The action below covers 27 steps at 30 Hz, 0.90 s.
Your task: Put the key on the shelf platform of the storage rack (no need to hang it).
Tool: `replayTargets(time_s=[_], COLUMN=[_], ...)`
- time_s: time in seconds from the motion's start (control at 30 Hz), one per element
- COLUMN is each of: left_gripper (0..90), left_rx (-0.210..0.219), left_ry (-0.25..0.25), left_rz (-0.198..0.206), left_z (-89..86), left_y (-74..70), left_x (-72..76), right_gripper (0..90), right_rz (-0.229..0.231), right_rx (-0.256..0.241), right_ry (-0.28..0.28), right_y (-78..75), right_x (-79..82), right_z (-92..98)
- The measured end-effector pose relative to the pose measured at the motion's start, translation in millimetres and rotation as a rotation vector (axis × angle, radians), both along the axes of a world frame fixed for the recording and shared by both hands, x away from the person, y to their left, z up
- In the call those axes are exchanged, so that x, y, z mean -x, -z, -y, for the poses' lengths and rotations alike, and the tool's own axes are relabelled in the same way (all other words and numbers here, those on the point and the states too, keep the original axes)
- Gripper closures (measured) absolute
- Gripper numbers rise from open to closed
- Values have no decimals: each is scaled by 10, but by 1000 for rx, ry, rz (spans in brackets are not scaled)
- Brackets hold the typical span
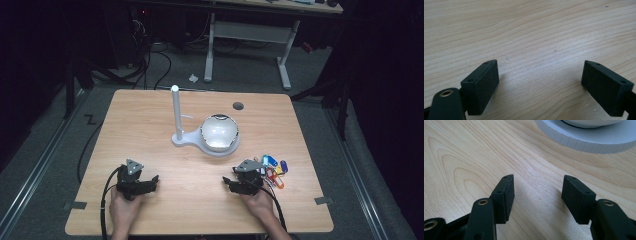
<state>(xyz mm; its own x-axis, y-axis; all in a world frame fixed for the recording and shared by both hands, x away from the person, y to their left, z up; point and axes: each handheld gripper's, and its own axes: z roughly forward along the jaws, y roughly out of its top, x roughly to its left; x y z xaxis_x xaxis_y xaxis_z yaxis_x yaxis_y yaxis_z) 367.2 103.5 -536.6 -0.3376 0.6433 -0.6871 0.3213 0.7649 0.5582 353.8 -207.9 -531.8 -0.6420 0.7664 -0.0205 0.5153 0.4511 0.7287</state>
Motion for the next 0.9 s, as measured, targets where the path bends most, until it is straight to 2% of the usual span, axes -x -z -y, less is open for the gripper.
replayTargets(time_s=[0.9], left_gripper=[149], left_rx=[-6], left_ry=[4], left_rz=[4], left_z=[-4], left_y=[3], left_x=[-1], right_gripper=[440], right_rz=[-5], right_rx=[3], right_ry=[28], right_y=[-7], right_x=[16], right_z=[-16])
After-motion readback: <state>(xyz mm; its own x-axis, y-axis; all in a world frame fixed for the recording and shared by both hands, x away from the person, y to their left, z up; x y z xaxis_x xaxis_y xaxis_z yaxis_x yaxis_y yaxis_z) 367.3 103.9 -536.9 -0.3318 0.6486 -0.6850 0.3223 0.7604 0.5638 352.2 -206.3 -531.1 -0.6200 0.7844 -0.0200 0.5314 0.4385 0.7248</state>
